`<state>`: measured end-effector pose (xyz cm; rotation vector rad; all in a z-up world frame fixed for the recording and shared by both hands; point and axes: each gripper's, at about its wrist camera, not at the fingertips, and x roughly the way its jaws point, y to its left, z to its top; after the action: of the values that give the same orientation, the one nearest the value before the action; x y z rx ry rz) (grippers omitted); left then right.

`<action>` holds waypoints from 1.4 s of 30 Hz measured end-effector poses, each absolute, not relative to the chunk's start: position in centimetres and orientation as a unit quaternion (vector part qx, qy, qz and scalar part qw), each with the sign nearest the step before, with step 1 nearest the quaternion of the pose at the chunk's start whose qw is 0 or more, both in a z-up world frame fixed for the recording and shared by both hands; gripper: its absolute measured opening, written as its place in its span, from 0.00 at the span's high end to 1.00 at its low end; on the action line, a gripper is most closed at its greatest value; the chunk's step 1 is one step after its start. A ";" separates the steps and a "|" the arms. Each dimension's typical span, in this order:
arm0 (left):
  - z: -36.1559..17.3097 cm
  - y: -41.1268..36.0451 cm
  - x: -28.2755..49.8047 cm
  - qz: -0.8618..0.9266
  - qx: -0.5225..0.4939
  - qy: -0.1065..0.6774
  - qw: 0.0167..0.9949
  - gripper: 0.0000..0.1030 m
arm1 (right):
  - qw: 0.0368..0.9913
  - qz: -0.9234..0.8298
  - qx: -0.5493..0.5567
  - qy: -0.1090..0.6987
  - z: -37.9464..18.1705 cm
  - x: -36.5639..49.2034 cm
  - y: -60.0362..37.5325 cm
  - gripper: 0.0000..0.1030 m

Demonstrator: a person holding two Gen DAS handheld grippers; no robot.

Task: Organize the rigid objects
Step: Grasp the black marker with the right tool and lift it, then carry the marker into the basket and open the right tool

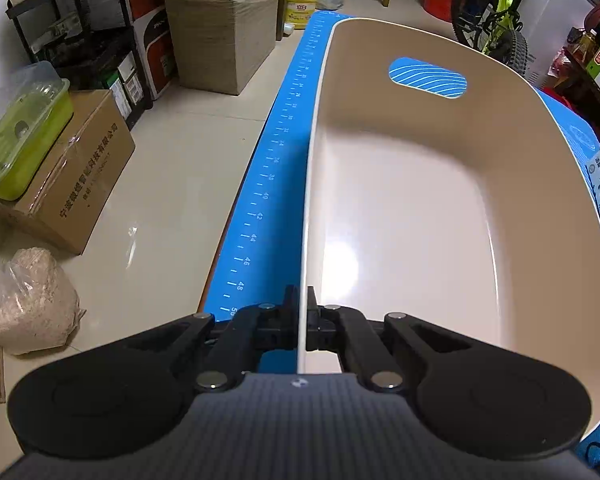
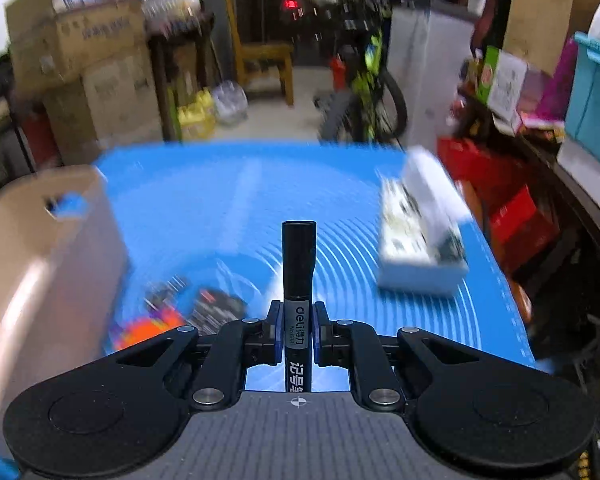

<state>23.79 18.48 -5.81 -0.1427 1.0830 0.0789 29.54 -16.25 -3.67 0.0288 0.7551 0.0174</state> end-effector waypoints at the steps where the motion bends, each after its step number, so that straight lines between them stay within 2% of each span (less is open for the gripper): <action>1: -5.8 18.4 23.7 0.038 -0.067 0.515 0.854 0.97 | 0.935 0.015 0.017 0.354 -2.7 29.3 -15.5 0.76; 8: -5.8 18.3 23.6 0.038 -0.065 0.512 0.855 0.97 | 0.958 0.057 0.060 0.273 2.2 28.0 -11.9 0.76; 12: -5.5 18.3 23.5 0.038 -0.063 0.510 0.857 0.97 | 0.954 0.103 0.093 0.266 3.3 28.1 -10.1 0.76; 27: -5.7 18.2 23.2 0.034 -0.055 0.509 0.858 0.97 | 0.908 0.209 0.081 0.354 0.0 30.3 -1.1 0.76; 37: -5.6 18.3 23.2 0.032 -0.050 0.510 0.858 0.97 | 0.865 0.217 -0.004 0.452 -5.4 30.5 4.3 0.76; 42: -5.6 18.3 23.1 0.030 -0.048 0.510 0.858 0.97 | 0.859 0.215 -0.032 0.464 -6.3 30.5 5.3 0.75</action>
<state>23.15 18.28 -5.63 -0.1007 1.0704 0.0627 30.48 5.33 -6.27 -0.0677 0.9746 0.4504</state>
